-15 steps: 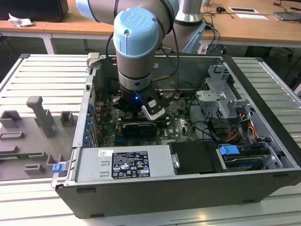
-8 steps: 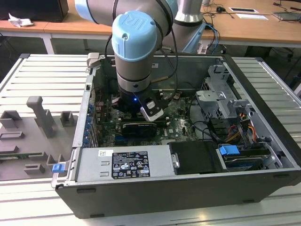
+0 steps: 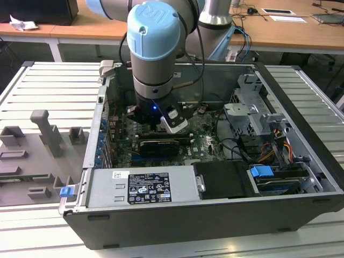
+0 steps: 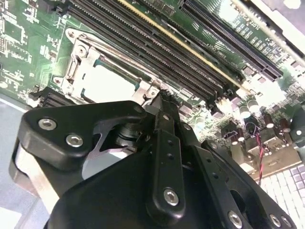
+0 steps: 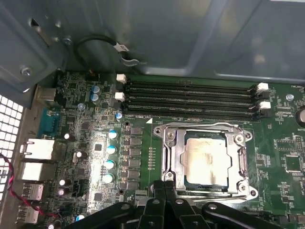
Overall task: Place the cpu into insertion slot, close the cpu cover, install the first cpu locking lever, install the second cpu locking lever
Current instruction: 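Install the second cpu locking lever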
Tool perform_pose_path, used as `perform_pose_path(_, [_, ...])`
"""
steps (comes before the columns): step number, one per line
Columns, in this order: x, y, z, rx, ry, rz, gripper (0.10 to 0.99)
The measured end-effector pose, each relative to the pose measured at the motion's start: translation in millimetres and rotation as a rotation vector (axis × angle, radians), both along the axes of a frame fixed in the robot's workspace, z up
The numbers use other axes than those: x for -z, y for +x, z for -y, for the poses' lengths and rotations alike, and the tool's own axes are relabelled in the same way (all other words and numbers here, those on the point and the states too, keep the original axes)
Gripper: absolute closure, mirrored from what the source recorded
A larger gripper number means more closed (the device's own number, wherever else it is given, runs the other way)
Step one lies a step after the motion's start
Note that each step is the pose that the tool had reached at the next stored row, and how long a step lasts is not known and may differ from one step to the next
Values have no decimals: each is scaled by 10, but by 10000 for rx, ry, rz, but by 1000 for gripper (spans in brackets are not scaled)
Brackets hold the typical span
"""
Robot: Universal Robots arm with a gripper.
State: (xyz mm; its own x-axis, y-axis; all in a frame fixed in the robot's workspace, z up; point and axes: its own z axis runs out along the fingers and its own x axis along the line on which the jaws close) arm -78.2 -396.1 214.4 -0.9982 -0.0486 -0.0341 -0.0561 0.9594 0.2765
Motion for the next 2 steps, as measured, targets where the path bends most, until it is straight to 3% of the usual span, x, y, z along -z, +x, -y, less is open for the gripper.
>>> perform_pose_path(2, [-17,0,0,0,3,2,980])
